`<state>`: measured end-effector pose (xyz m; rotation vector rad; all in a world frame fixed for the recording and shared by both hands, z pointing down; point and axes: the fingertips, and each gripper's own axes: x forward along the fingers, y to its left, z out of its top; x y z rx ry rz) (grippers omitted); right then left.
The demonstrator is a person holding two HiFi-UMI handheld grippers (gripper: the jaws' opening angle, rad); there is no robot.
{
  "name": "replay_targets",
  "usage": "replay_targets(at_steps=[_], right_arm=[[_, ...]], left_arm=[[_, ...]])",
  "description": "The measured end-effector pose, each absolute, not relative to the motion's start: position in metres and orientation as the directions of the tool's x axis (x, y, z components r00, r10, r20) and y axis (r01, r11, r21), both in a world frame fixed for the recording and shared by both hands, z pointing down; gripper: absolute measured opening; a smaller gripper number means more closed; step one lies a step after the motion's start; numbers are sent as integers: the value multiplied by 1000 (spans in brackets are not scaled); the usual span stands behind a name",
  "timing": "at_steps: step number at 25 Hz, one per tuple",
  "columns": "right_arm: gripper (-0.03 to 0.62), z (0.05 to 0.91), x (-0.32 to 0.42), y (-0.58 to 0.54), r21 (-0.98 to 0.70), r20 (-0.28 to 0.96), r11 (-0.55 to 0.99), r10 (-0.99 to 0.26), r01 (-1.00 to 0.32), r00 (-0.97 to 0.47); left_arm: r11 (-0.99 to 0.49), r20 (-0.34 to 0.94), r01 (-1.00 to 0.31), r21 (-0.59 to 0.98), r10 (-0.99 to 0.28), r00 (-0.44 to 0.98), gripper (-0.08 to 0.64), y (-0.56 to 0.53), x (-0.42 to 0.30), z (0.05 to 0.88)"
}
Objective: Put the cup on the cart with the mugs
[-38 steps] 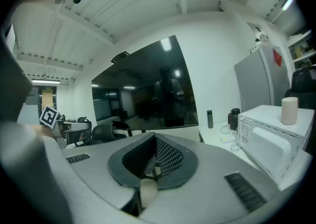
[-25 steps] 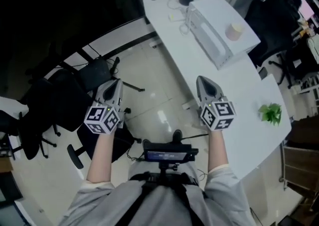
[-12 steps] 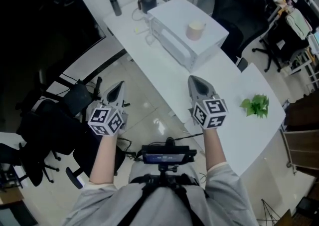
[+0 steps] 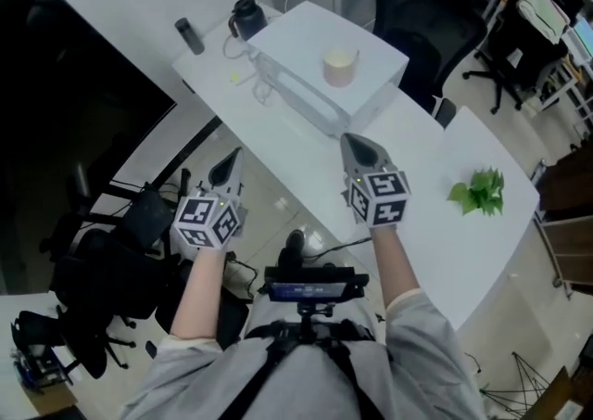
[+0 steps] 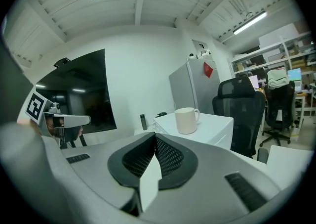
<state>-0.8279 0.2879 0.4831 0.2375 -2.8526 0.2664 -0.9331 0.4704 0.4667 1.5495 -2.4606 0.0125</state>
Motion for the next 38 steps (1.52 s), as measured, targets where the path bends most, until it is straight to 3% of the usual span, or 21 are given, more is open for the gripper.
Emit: replay_targets(at_steps=[7, 9, 12, 20, 24, 29, 38], right_arm=[[9, 488, -864, 248, -126, 286, 945, -256, -301, -923], [132, 491, -878, 238, -122, 298, 941, -270, -317, -916], [235, 499, -894, 226, -128, 321, 931, -288, -343, -902], [431, 515, -938, 187, -75, 376, 919, -332, -386, -865], [489, 516, -964, 174, -35, 394, 914, -358, -403, -846], [522, 523, -988, 155, -14, 410, 898, -396, -440, -822], [522, 536, -1010, 140, 1, 446, 869, -443, -494, -778]], left_arm=[[327, 213, -939, 102, -930, -301, 0, 411, -972, 475], [309, 217, -946, 102, -935, -282, 0, 398, -983, 477], [285, 232, -953, 98, -938, -257, 0, 384, -999, 481], [248, 244, -964, 91, -945, -220, 0, 346, -1039, 486], [239, 256, -967, 82, -943, -212, 0, 335, -1051, 491], [227, 264, -970, 88, -944, -197, 0, 329, -1058, 496], [211, 272, -972, 103, -946, -176, 0, 329, -1071, 506]])
